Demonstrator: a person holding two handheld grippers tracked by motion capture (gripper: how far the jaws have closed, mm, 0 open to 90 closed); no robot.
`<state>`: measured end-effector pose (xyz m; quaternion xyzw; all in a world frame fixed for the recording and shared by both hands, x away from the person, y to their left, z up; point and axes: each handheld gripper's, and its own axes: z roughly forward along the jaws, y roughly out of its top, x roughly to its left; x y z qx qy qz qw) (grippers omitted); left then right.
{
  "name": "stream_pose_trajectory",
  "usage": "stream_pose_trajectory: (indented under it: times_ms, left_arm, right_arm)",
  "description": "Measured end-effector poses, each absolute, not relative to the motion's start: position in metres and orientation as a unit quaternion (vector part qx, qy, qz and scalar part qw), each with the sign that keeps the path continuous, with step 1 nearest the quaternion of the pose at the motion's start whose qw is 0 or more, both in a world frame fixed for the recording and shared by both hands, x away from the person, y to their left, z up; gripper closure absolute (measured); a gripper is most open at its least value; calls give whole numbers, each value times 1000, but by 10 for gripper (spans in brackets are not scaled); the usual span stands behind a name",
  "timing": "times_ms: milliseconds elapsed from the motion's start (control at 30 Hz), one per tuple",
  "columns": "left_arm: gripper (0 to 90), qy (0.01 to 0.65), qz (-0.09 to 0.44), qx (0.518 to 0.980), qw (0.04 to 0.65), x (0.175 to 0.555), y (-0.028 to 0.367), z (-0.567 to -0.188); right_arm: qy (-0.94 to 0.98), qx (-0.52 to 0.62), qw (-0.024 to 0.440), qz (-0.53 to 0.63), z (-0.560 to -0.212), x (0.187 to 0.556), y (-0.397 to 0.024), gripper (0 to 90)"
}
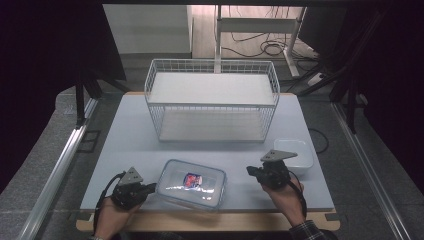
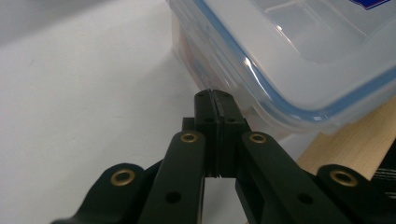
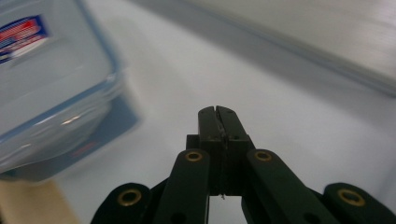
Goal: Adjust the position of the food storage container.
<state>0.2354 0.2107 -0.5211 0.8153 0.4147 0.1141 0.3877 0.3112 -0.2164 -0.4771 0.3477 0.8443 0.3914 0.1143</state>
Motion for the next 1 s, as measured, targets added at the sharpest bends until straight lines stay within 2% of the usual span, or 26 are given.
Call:
stream_pose_trajectory:
  times_ms: [400, 600, 733, 1000]
  left_arm:
    - [899, 403, 105, 827, 378, 234, 192, -519]
    - [900, 417, 82, 823, 377, 225, 197, -519]
    - [900, 403, 61, 828, 386, 213, 195, -518]
    - [900, 417, 72, 821, 384, 216, 187, -516]
  right_arm:
    - [879, 304, 44, 365, -498, 267, -194, 893]
    - [891, 285, 31, 352, -504, 255, -184, 893]
    - [895, 272, 26, 352, -504, 247, -178, 893]
    - [887, 285, 32, 362, -501, 251, -184, 893]
